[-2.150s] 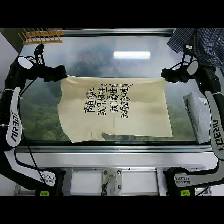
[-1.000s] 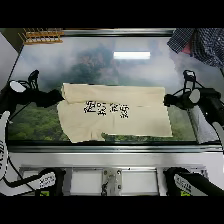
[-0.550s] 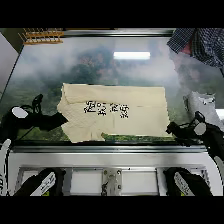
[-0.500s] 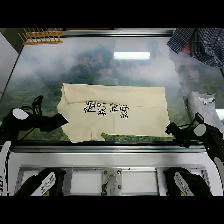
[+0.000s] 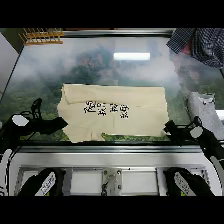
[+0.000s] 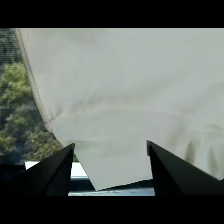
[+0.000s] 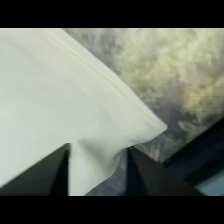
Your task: Fold the clothes and pants, and hang the long-sleeved shirts on hangers.
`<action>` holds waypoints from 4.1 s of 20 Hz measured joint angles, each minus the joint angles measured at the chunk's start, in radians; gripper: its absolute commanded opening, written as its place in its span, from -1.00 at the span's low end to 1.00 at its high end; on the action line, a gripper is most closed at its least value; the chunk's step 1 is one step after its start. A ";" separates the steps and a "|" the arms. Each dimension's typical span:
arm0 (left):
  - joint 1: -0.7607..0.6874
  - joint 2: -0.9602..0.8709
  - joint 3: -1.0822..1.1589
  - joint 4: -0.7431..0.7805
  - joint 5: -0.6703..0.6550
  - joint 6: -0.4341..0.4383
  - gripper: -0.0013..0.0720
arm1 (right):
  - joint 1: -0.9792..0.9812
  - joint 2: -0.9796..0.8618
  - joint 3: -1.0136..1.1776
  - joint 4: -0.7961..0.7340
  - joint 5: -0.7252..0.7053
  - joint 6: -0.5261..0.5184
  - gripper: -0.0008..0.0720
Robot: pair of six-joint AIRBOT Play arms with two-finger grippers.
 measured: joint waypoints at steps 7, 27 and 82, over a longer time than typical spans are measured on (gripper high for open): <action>0.039 -0.018 -0.003 0.105 -0.054 -0.072 0.33 | 0.004 -0.008 -0.002 0.005 -0.016 -0.099 -0.96; -0.227 -0.241 -0.006 0.041 -0.060 -0.111 -0.94 | 0.003 0.011 0.014 -0.019 0.038 -0.137 -0.96; -0.485 -0.490 0.479 -0.095 0.091 -0.120 -0.94 | -0.187 -0.777 0.782 0.394 0.431 -1.016 -0.36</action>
